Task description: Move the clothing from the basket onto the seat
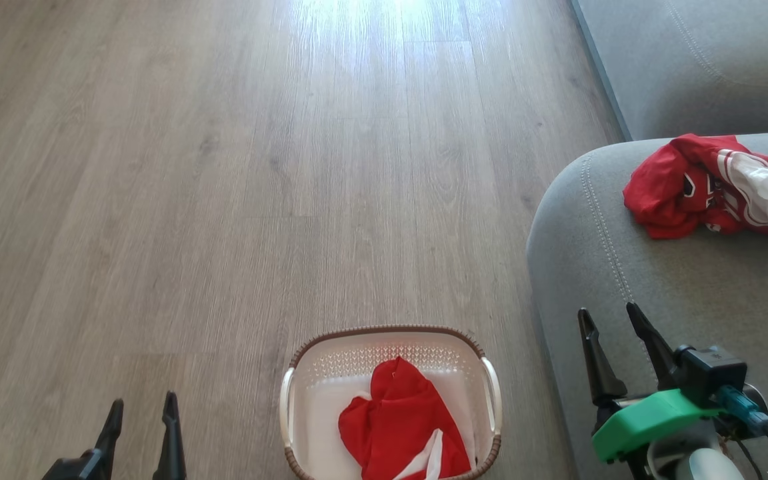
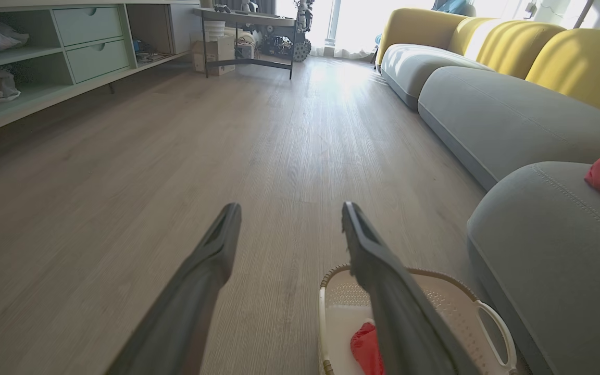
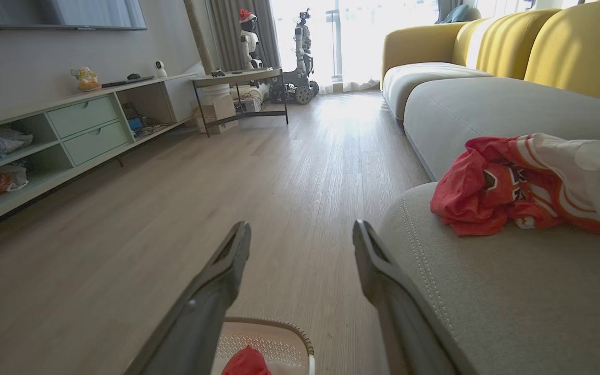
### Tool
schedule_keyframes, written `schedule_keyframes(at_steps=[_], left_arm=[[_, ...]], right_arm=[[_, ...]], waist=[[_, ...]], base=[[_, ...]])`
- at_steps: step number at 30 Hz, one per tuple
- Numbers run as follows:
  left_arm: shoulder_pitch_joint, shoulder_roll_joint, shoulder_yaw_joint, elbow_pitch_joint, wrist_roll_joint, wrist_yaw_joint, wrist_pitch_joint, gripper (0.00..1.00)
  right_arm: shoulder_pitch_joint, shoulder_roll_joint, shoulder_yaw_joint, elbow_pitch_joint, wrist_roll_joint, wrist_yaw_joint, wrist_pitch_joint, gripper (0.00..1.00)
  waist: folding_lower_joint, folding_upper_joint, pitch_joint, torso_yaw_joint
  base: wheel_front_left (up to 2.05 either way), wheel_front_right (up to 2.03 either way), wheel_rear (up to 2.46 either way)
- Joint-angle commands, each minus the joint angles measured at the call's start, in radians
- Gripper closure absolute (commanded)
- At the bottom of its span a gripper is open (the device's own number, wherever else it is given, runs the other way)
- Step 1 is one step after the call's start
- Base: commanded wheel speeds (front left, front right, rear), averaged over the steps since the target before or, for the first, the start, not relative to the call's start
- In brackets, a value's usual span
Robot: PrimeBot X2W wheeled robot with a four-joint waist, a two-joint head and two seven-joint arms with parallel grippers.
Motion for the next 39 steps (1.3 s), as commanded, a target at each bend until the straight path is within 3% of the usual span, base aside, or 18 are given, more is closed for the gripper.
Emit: schedule_keyframes(at_steps=[1,32,39], left_arm=[[-0.023,0.012,0.050,-0.020,0.011,-0.007,-0.012,0.00],[-0.029,-0.011,0.079,0.019,0.036,-0.045,-0.012,0.00],[-0.070,-0.014,0.045,0.033,0.057,-0.062,0.000,0.00]], right_arm=[[-0.023,0.002,0.028,-0.041,0.010,0.000,-0.001,0.00],[-0.026,0.002,0.014,-0.043,0.016,0.000,-0.006,0.00],[-0.045,0.002,-0.006,-0.043,-0.008,0.000,-0.015,0.00]], waist=[[0.0000,-0.0001,0.000,-0.001],[0.0000,-0.0001,0.025,0.001],[0.0000,-0.0001,0.060,0.000]], base=[[0.00,0.00,0.00],[0.00,0.00,0.00],[0.00,0.00,0.00]])
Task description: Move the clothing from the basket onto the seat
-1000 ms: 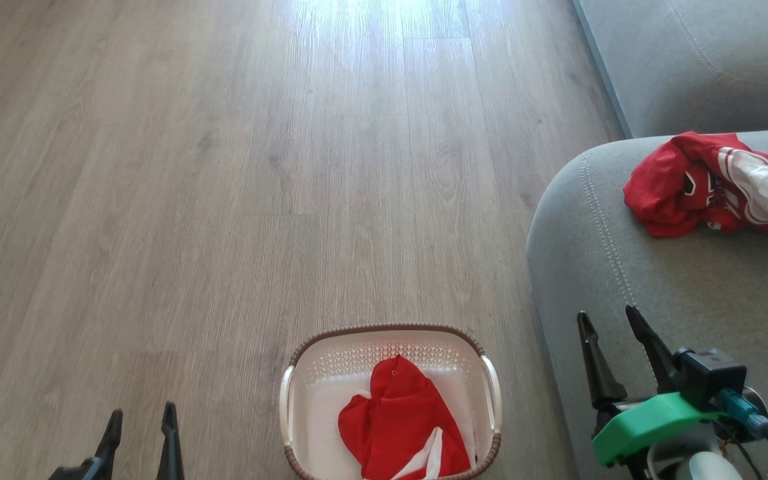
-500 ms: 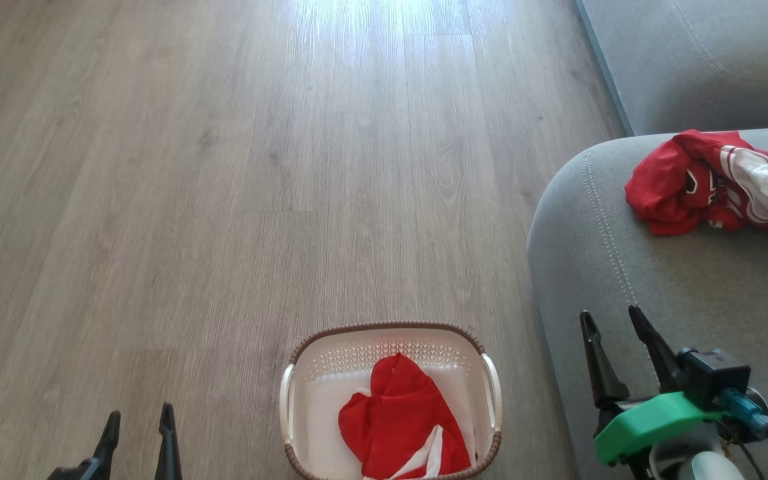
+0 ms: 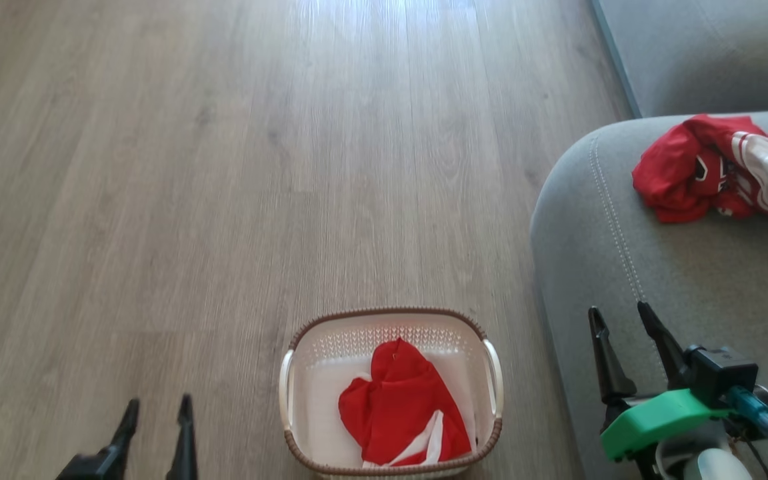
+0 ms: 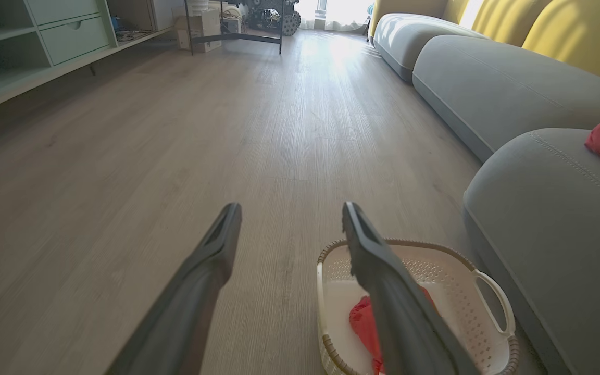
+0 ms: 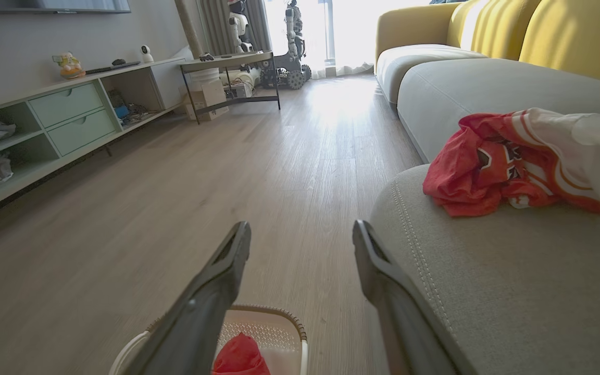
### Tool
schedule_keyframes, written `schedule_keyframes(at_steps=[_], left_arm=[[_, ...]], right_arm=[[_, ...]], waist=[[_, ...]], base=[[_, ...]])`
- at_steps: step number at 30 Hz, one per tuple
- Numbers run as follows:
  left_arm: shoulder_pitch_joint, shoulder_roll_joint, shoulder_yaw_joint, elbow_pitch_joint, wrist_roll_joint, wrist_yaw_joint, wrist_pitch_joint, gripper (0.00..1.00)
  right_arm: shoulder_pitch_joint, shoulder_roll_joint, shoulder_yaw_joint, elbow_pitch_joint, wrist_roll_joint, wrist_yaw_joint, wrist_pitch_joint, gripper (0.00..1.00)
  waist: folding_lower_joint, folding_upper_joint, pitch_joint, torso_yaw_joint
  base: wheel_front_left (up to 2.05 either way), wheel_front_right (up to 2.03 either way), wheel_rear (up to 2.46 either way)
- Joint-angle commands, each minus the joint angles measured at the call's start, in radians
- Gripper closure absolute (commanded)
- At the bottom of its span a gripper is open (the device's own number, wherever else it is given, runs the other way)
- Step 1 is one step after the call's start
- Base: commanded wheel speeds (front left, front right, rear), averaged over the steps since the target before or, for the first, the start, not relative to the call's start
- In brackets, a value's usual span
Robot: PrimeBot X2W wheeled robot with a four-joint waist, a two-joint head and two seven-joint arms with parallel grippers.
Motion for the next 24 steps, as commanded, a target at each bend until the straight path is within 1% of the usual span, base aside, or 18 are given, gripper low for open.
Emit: schedule_keyframes(at_steps=[1,5,9,13,14,21,23,24], left_arm=[[-0.072,0.006,0.025,-0.018,0.014,-0.004,0.001,0.00],[-0.125,-0.008,-0.004,-0.007,0.032,-0.015,0.008,0.00],[-0.200,-0.033,-0.046,0.025,0.054,-0.041,0.023,0.00],[-0.296,-0.071,-0.091,0.093,0.074,-0.075,0.034,0.00],[-0.296,-0.071,-0.091,0.093,0.074,-0.075,0.034,0.00],[-0.467,-0.154,-0.169,0.288,0.102,-0.154,0.043,0.00],[-0.521,-0.179,-0.187,0.359,0.107,-0.179,0.048,0.00],[-0.576,-0.206,-0.206,0.433,0.115,-0.202,0.055,0.00]], right_arm=[[-0.057,0.001,0.014,-0.037,-0.011,0.000,-0.016,0.00],[-0.088,0.001,-0.008,-0.059,-0.023,0.000,-0.022,0.00],[-0.136,0.001,-0.026,-0.085,-0.049,0.000,-0.029,0.00],[-0.192,0.001,-0.036,-0.106,-0.065,0.000,-0.036,0.00],[-0.192,0.001,-0.036,-0.106,-0.065,0.000,-0.036,0.00],[-0.292,0.001,-0.036,-0.157,-0.072,0.000,-0.047,0.00],[-0.323,0.001,-0.030,-0.175,-0.083,0.000,-0.050,0.00],[-0.349,0.001,-0.028,-0.190,-0.095,0.000,-0.052,0.00]], waist=[[0.0000,0.0000,0.016,-0.003],[0.0000,0.0000,0.076,-0.013],[0.0000,0.0000,0.155,-0.031],[0.0000,0.0000,0.240,-0.056],[0.0000,0.0000,0.240,-0.056],[0.0000,0.0000,0.388,-0.103],[0.0000,0.0000,0.433,-0.111],[0.0000,0.0000,0.480,-0.118]], base=[[0.00,0.00,0.00],[0.00,0.00,0.00],[0.00,0.00,0.00],[0.00,0.00,0.00],[0.00,0.00,0.00],[0.00,0.00,0.00],[0.00,0.00,0.00],[0.00,0.00,0.00]])
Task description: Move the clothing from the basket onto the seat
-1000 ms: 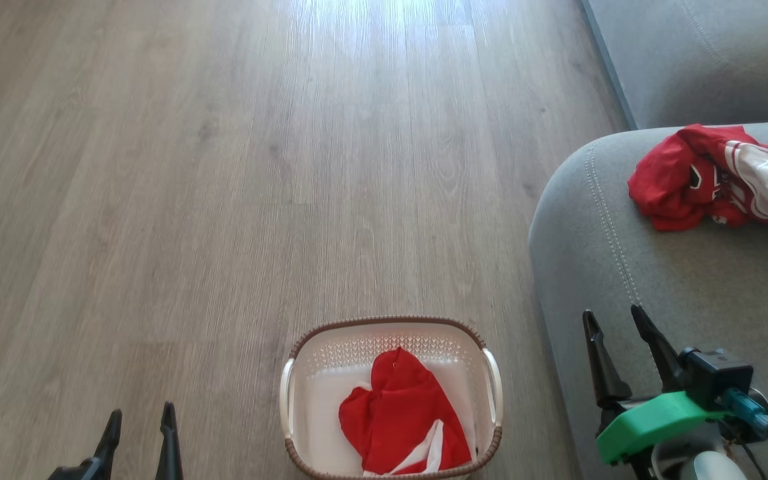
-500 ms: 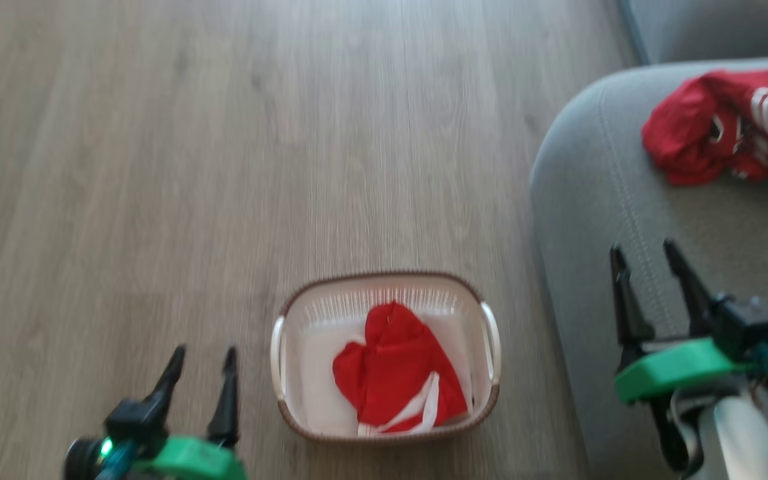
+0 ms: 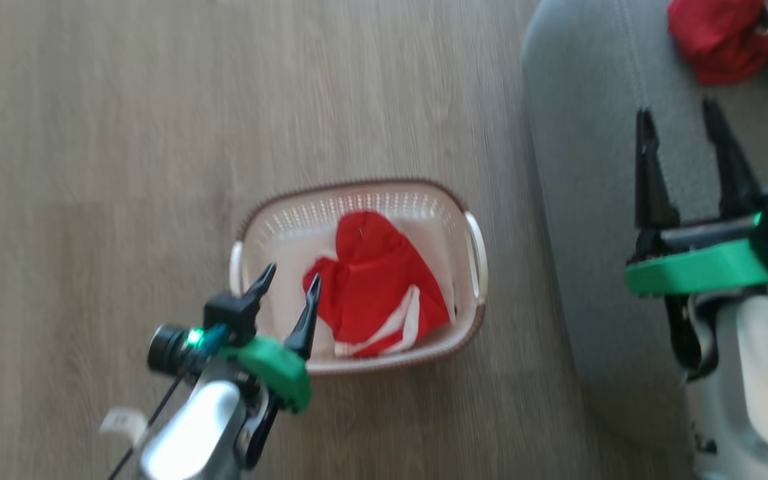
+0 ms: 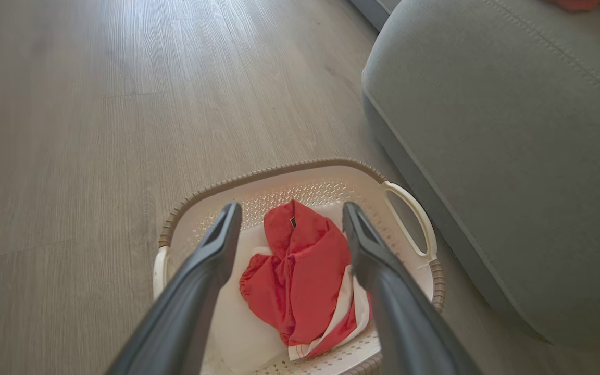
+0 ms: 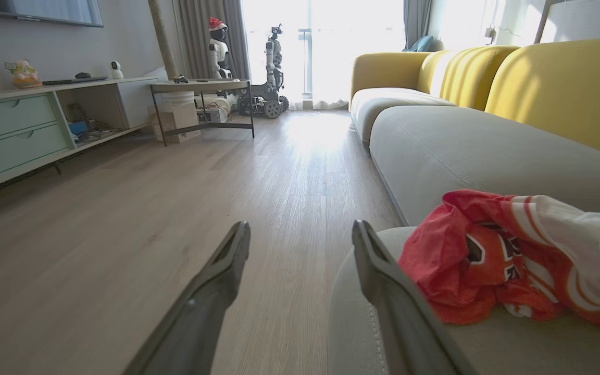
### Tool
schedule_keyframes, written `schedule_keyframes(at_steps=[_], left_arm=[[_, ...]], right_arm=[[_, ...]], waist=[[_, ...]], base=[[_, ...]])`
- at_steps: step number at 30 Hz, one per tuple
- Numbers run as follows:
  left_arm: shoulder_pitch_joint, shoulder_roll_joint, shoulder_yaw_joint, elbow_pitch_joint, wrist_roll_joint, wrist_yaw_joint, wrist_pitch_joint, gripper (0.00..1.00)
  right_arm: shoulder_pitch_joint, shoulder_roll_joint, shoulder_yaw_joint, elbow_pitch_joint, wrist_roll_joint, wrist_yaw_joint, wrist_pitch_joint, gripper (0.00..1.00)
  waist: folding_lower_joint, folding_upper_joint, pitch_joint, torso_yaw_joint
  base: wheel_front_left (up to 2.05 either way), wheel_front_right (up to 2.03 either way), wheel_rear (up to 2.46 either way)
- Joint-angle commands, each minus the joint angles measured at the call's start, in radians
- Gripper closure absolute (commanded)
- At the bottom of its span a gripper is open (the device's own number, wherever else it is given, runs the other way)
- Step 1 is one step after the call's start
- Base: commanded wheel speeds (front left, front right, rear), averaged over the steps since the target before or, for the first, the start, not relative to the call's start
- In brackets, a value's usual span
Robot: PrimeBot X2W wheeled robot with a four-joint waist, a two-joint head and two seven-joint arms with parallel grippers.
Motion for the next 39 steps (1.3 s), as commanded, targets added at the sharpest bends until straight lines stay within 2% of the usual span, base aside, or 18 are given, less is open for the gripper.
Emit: schedule_keyframes(at_steps=[1,2,7,18,28,39], left_arm=[[0.000,0.018,0.029,-0.039,0.005,0.005,-0.006,0.00],[-0.083,-0.014,0.007,0.071,0.014,-0.025,0.000,0.00],[-0.212,-0.044,-0.061,0.229,0.069,-0.066,-0.001,0.00],[-0.413,-0.074,-0.137,0.478,0.111,-0.097,0.012,0.00],[-0.527,-0.078,-0.165,0.570,0.109,-0.098,0.010,0.00],[-0.548,-0.079,-0.227,0.553,0.084,-0.112,0.044,0.00]], right_arm=[[-0.010,0.000,0.024,-0.032,-0.001,0.000,-0.008,0.00],[-0.051,0.000,0.031,-0.058,-0.009,0.000,-0.010,0.00],[-0.114,0.000,0.053,-0.121,-0.003,0.000,-0.012,0.00],[-0.145,0.000,0.081,-0.290,0.001,0.000,-0.013,0.00],[-0.140,0.000,0.108,-0.352,-0.016,0.000,-0.013,0.00],[-0.144,0.000,0.133,-0.356,-0.011,0.000,-0.013,0.00]], waist=[[0.0000,0.0000,0.063,-0.026],[0.0000,0.0000,0.133,-0.041],[0.0000,0.0000,0.243,-0.072],[0.0000,0.0000,0.415,-0.106],[0.0000,0.0000,0.493,-0.111],[0.0000,0.0000,0.509,-0.138]], base=[[0.00,0.00,0.00],[0.00,0.00,0.00],[0.00,0.00,0.00],[0.00,0.00,0.00],[0.00,0.00,0.00],[0.00,0.00,0.00]])
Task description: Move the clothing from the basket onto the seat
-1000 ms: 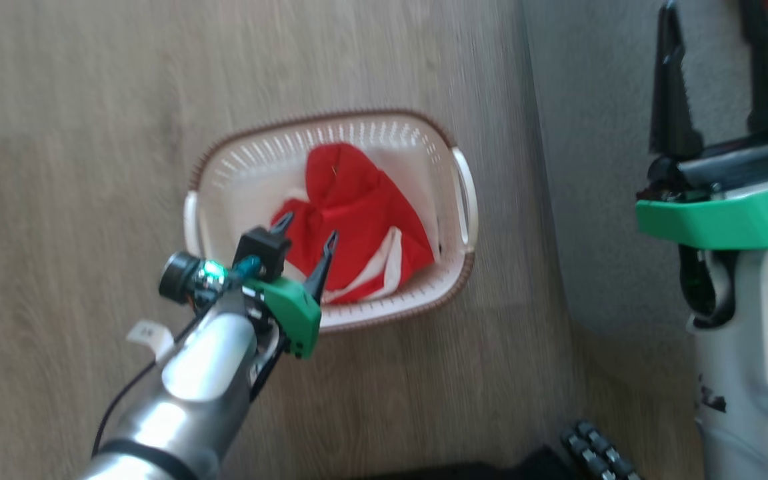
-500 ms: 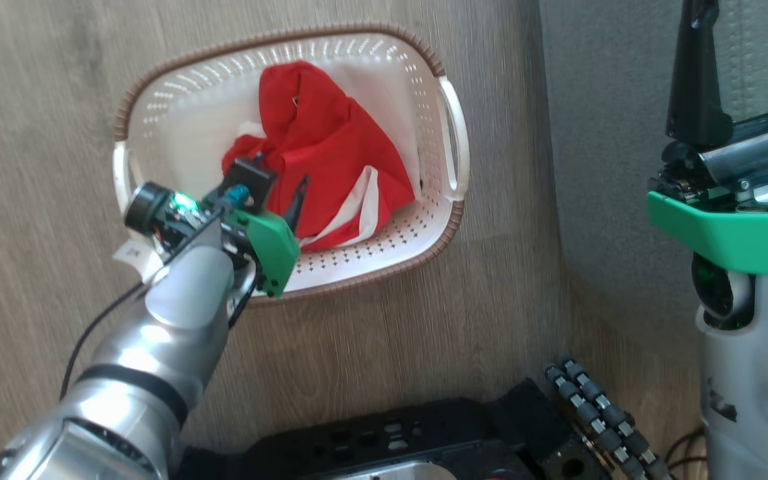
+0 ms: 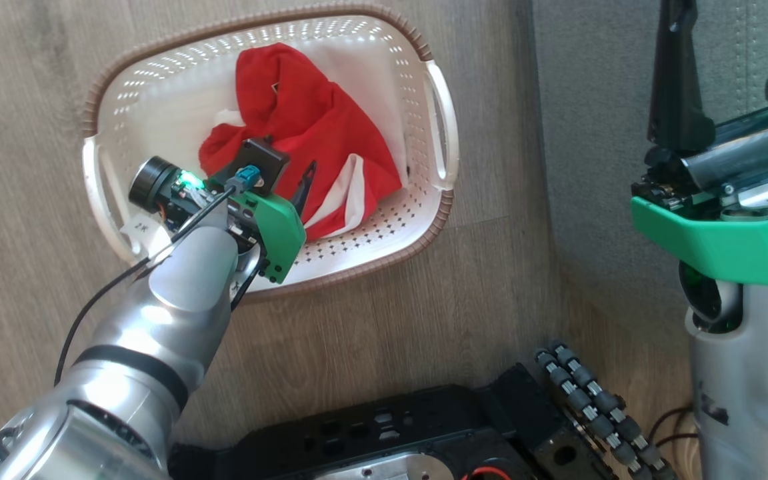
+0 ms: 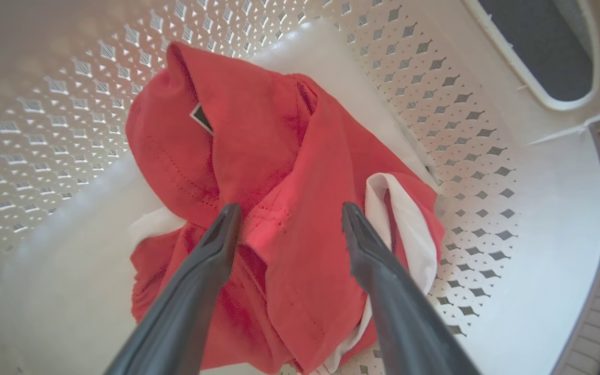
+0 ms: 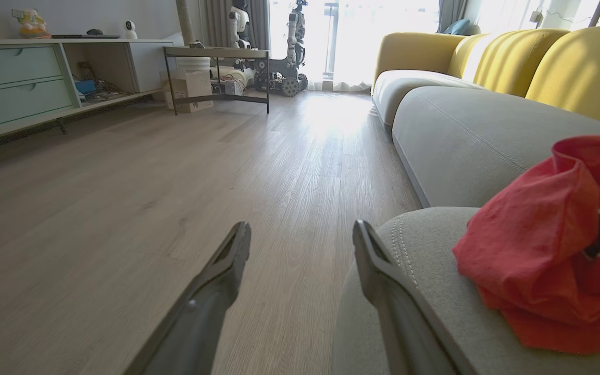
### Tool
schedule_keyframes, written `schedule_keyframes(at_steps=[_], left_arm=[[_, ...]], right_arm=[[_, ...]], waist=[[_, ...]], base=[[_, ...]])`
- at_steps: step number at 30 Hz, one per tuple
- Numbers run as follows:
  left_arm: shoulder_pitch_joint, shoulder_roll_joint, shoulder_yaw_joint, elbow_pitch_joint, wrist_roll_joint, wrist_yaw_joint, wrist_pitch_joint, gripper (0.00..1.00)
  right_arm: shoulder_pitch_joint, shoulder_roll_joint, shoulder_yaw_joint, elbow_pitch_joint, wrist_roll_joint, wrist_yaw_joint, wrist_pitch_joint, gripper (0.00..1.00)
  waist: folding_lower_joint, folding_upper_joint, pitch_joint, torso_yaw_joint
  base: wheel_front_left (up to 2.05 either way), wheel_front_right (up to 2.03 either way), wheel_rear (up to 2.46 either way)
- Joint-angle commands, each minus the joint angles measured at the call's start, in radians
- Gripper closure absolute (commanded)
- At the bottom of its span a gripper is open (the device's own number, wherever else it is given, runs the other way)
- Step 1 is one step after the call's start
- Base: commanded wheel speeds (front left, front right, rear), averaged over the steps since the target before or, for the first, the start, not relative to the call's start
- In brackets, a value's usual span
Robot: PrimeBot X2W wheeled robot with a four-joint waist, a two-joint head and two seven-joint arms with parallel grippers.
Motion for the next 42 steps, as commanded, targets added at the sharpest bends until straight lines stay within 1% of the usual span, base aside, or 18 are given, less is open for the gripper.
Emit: schedule_keyframes(at_steps=[1,4,5,6,7,8,11,12,13,16,17,18,23,28,35,38,39,42], left_arm=[[0.011,0.008,0.001,-0.011,-0.006,0.000,0.002,0.00],[0.009,0.008,-0.018,-0.018,-0.019,0.001,0.014,0.00],[0.009,0.008,-0.027,-0.019,-0.021,0.001,0.022,0.02],[0.008,0.008,-0.034,-0.019,-0.023,0.004,0.027,0.09],[0.007,0.007,-0.040,-0.018,-0.025,0.008,0.029,0.13],[0.005,0.007,-0.046,-0.015,-0.026,0.015,0.033,0.14],[0.001,0.007,-0.062,-0.001,-0.029,0.042,0.050,0.27],[0.000,0.007,-0.066,0.004,-0.030,0.049,0.055,0.36],[-0.002,0.007,-0.070,0.008,-0.033,0.054,0.060,0.51],[-0.006,0.007,-0.078,0.016,-0.040,0.059,0.065,0.69],[-0.007,0.007,-0.079,0.017,-0.046,0.058,0.062,0.80],[-0.007,0.007,-0.080,0.014,-0.050,0.057,0.054,1.00],[0.005,0.007,-0.094,-0.010,-0.075,0.050,0.019,1.00],[0.024,0.007,-0.108,-0.045,-0.106,0.042,-0.024,1.00],[0.058,0.007,-0.139,-0.105,-0.136,0.045,-0.086,1.00],[0.071,0.007,-0.150,-0.139,-0.148,0.054,-0.102,1.00],[0.071,0.007,-0.150,-0.139,-0.148,0.054,-0.102,1.00],[0.081,0.007,-0.159,-0.166,-0.153,0.065,-0.112,1.00]], right_arm=[[0.016,0.001,0.022,-0.038,-0.003,0.000,-0.005,0.00],[0.019,0.001,0.023,-0.042,-0.010,0.000,-0.005,0.00],[0.020,0.001,0.023,-0.044,-0.011,0.000,-0.005,0.00],[0.021,0.001,0.023,-0.045,-0.011,0.000,-0.005,0.00],[0.022,0.001,0.023,-0.046,-0.011,0.000,-0.005,0.00],[0.023,0.001,0.023,-0.047,-0.011,0.000,-0.005,0.00],[0.024,0.001,0.026,-0.050,-0.009,0.000,-0.005,0.00],[0.023,0.001,0.027,-0.051,-0.009,0.000,-0.005,0.00],[0.023,0.001,0.028,-0.052,-0.008,0.000,-0.005,0.00],[0.019,0.001,0.030,-0.054,-0.008,0.000,-0.005,0.00],[0.018,0.001,0.029,-0.053,-0.008,0.000,-0.005,0.00],[0.017,0.001,0.028,-0.052,-0.008,0.000,-0.005,0.00],[0.011,0.001,0.028,-0.036,-0.002,0.000,-0.005,0.00],[0.005,0.001,0.027,0.002,0.008,0.000,-0.005,0.00],[0.022,0.001,0.015,0.113,0.010,0.000,-0.005,0.00],[0.040,0.001,0.009,0.173,0.008,0.000,-0.005,0.00],[0.040,0.001,0.009,0.173,0.008,0.000,-0.005,0.00],[0.059,0.001,0.006,0.227,0.009,0.000,-0.005,0.00]], waist=[[-0.0001,0.0000,0.004,-0.007],[-0.0001,0.0000,0.009,-0.014],[-0.0001,0.0000,0.011,-0.016],[-0.0001,0.0000,0.013,-0.018],[-0.0001,0.0000,0.015,-0.019],[-0.0001,0.0000,0.017,-0.020],[-0.0001,0.0000,0.020,-0.021],[-0.0001,0.0000,0.021,-0.022],[-0.0001,0.0000,0.022,-0.022],[-0.0001,0.0000,0.025,-0.022],[-0.0001,0.0000,0.025,-0.021],[-0.0001,0.0000,0.024,-0.020],[-0.0001,0.0000,0.000,-0.014],[-0.0001,0.0000,-0.058,-0.001],[-0.0001,0.0000,-0.189,0.034],[-0.0001,0.0000,-0.257,0.055],[-0.0001,0.0000,-0.257,0.055],[-0.0001,0.0000,-0.334,0.075]], base=[[0.00,0.00,0.00],[0.00,0.00,0.00],[0.00,0.00,0.00],[0.00,0.00,0.00],[0.00,0.00,0.00],[0.00,0.00,0.00],[0.00,0.00,0.00],[0.00,0.00,0.00],[0.00,0.00,0.00],[0.00,0.00,0.00],[0.00,0.00,0.00],[0.00,0.00,0.00],[0.00,0.00,0.00],[0.00,0.00,0.00],[0.00,0.00,0.00],[0.00,0.00,0.00],[0.00,0.00,0.00],[0.00,0.00,0.00]])
